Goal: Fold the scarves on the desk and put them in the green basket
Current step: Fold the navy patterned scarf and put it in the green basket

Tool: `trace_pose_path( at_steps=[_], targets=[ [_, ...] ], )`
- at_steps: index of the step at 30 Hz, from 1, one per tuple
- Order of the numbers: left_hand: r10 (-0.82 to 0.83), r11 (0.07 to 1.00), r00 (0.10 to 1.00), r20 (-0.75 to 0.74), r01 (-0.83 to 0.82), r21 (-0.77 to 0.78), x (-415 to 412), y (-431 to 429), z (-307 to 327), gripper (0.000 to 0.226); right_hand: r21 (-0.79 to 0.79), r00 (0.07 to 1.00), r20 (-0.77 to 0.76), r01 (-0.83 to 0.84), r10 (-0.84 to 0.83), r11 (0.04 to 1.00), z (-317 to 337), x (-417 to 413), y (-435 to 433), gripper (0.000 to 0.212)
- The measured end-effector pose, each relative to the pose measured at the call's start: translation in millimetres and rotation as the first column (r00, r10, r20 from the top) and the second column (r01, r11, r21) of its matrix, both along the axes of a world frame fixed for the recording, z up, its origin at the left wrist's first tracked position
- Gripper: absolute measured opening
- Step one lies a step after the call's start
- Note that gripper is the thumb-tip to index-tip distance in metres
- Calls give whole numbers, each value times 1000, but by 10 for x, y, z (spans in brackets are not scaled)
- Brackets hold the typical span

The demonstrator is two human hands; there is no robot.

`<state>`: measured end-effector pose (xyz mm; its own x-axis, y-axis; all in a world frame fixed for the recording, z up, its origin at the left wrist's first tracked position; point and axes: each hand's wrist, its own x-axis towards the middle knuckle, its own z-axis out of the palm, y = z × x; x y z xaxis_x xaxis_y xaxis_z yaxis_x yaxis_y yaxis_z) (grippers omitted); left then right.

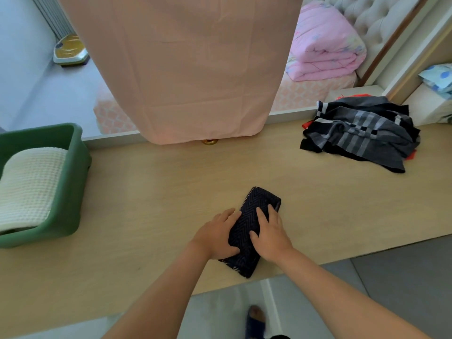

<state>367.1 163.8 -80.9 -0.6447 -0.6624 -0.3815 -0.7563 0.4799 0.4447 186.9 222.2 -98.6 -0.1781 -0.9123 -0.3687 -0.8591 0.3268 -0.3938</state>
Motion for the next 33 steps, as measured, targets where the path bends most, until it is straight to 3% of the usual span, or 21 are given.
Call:
trace_pose_path(
  at_steps=[4,9,17,25,27,30,33],
  targets=[
    [1,1000,999,40,-1,-1,25,-195,-41,110,9,990,95,-104,103,995,-32,108,-197,74],
    [102,989,990,98,-90,-115,334,-288,-113,85,-13,949,226,-223,220,975,-52,386,-526,71],
    [268,959,948,173,-245,-145,1261,-314,-322,72,-45,912,237,-333,334,942,-92,1382,-832,69],
    [405,914,868,286,-392,-103,2187,-620,-193,68,80,885,255,-422,390,903,37,2318,-1184,70],
    [438,896,869,229,-443,-32,2358,-675,-79,68,123,891,153,-446,427,886,112,2441,-1267,69],
    [507,862,860,-55,-506,36,2582,-779,210,59,68,898,-44,-435,438,898,342,2658,-1439,56],
    [485,823,818,-309,-546,-155,2901,-935,590,40,-66,910,-48,-415,413,907,651,3008,-1677,47]
  ],
)
